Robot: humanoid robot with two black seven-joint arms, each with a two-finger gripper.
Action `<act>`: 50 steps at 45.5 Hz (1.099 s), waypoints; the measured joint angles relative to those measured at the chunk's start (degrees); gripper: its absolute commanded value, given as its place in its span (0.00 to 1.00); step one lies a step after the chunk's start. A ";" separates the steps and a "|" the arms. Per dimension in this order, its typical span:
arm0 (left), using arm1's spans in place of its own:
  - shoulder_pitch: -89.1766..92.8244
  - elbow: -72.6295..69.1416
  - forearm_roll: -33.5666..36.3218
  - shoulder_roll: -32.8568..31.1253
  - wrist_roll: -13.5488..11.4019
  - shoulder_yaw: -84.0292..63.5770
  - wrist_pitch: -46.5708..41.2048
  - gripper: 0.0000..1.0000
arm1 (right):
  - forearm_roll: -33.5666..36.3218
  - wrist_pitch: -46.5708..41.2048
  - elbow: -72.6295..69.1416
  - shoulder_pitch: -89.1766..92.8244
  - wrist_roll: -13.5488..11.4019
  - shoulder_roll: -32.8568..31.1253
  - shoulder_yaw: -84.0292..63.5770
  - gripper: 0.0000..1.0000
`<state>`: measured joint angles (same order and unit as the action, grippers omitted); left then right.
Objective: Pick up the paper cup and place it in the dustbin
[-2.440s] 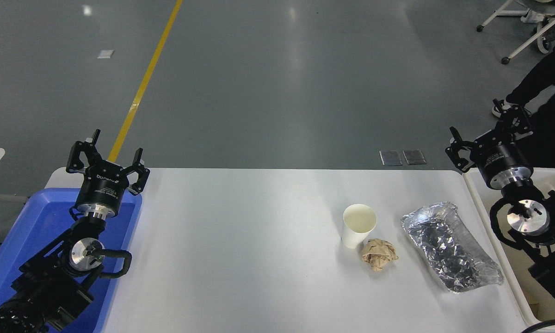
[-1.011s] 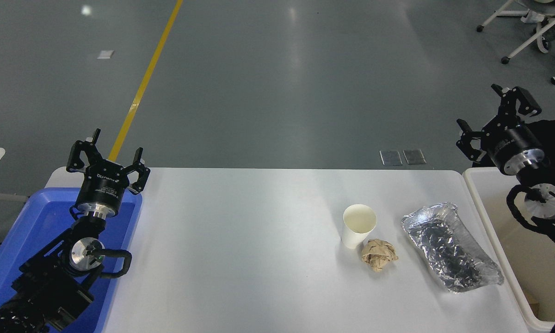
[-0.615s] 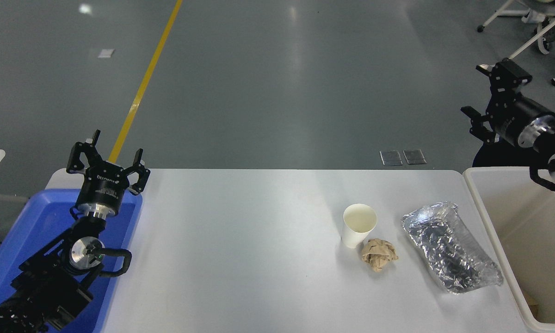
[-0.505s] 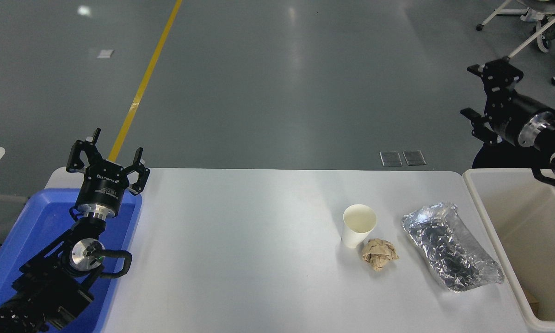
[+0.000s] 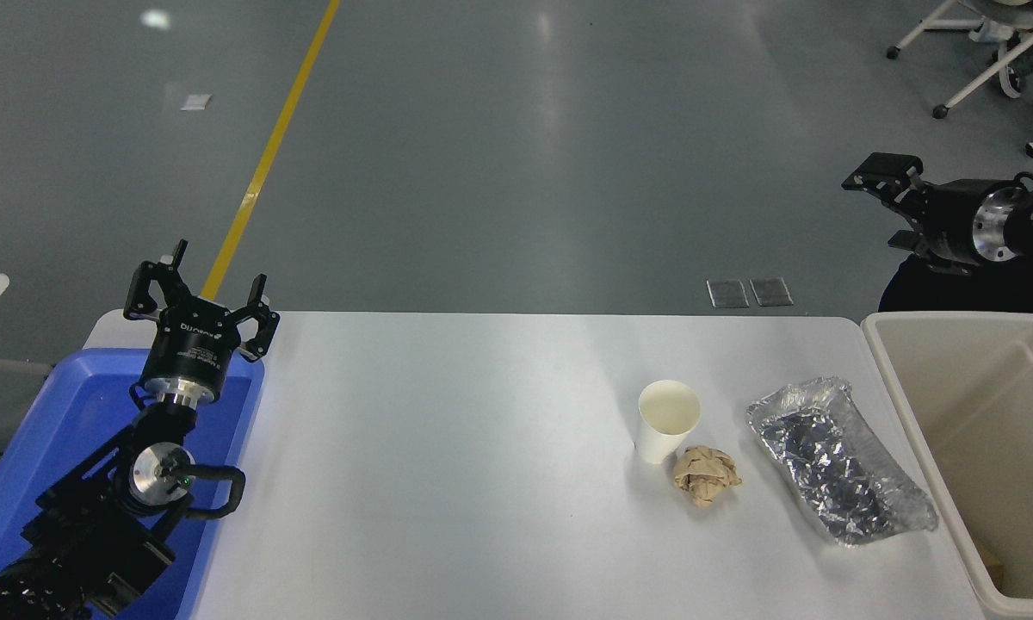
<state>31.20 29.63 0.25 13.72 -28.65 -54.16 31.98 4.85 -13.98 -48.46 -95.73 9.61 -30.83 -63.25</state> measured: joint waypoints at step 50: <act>0.00 -0.01 0.01 -0.01 0.00 0.00 0.01 0.98 | -0.46 -24.66 -30.80 -35.96 0.05 17.41 -13.44 1.00</act>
<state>31.20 29.62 0.26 13.71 -28.65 -54.17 31.99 4.40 -38.64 -79.26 -131.69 9.66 -13.42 -76.69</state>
